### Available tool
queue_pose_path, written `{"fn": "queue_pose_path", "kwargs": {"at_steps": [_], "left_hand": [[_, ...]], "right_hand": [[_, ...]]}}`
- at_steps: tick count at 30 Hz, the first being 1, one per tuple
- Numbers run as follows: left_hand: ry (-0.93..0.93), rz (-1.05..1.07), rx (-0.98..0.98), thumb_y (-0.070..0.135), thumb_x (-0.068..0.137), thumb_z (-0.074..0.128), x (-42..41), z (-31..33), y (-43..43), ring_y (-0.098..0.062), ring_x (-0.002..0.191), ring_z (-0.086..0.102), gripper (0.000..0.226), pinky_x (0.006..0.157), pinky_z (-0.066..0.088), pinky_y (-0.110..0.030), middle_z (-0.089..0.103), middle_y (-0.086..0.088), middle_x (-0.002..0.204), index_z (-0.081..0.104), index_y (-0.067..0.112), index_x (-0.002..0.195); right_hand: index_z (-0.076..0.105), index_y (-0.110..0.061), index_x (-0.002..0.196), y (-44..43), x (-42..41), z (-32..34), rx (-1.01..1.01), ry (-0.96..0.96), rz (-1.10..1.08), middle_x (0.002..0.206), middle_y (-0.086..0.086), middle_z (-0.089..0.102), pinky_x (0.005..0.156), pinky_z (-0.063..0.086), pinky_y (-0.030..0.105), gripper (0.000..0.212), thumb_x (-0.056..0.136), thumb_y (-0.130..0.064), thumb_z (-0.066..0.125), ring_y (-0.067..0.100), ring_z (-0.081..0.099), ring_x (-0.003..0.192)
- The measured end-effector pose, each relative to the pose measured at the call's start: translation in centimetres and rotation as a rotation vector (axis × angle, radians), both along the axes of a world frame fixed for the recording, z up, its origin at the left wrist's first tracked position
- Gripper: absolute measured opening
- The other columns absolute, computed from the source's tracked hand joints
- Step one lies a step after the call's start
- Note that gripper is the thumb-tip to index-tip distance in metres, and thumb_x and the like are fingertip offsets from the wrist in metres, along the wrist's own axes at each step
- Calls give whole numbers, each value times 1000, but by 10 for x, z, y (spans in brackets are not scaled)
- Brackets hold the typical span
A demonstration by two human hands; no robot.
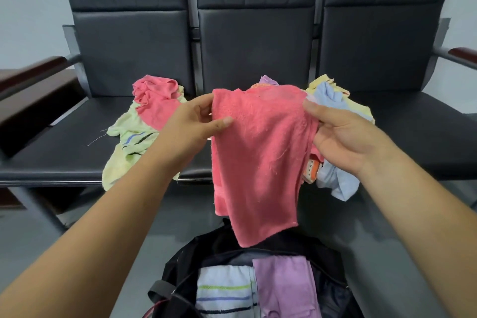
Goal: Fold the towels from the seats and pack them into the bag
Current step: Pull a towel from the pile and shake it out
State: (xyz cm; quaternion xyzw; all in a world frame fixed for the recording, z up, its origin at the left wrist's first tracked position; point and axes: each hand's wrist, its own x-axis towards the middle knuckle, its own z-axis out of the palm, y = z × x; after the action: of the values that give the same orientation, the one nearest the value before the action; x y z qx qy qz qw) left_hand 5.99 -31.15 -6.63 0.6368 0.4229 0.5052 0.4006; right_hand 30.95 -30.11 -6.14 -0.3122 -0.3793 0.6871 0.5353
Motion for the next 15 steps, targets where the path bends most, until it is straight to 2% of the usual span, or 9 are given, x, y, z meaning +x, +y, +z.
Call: {"fn": "queue_pose_path", "kwargs": {"at_steps": [1,3,5,7,9,11,12,15], "left_hand": [[7,10,14,-5,96,58,0,-2,0,6,54,60,25,51,44,-5,70,9,79,63,-3,120],[-1,52,32,-2,96,59,-2,-4,0,6,46,57,21,53,44,-6,70,11,72,66,-3,116],[-32,110,37,2,96,61,-5,-6,-1,4,46,58,17,52,45,-8,72,5,75,68,-3,111],[-71,166,27,4,95,62,-5,-7,-2,3,45,57,16,51,44,-8,70,7,67,69,-4,108],[-113,195,45,7,94,64,-2,-8,-3,3,47,58,18,62,48,-11,67,12,58,70,-5,108],[-172,212,60,10,93,67,0,-8,-4,-1,63,64,17,79,52,-19,71,6,69,73,2,107],[-194,205,63,10,93,66,1,-6,-5,-3,68,65,17,82,52,-20,72,6,73,73,4,107],[-238,131,43,11,100,57,6,-6,-8,1,62,63,24,67,51,-14,72,12,73,68,4,120]], "right_hand": [[66,5,117,-2,1,0,22,-62,-1,118,17,73,92,59,35,37,82,-6,67,26,70,113],[69,7,113,-3,4,-4,53,-207,-119,112,16,75,88,60,31,39,77,-7,74,26,71,110],[76,-2,102,-5,7,-7,104,-387,-271,104,9,78,86,59,30,26,78,-11,79,21,75,101],[78,-9,96,-9,8,-7,149,-477,-338,96,0,79,79,58,25,17,81,-16,81,12,75,90],[77,-11,96,-14,8,-4,172,-473,-346,89,-7,78,72,56,20,13,84,-16,78,5,74,82],[75,-10,99,-17,8,-2,180,-416,-300,89,-4,77,77,56,26,12,88,-14,75,8,73,83],[75,-9,102,-18,8,-3,177,-374,-282,92,-1,77,81,57,30,14,89,-13,74,11,73,86],[71,-7,115,-20,5,-1,199,-288,-288,103,5,75,86,59,35,25,91,-11,71,21,73,101]]}}
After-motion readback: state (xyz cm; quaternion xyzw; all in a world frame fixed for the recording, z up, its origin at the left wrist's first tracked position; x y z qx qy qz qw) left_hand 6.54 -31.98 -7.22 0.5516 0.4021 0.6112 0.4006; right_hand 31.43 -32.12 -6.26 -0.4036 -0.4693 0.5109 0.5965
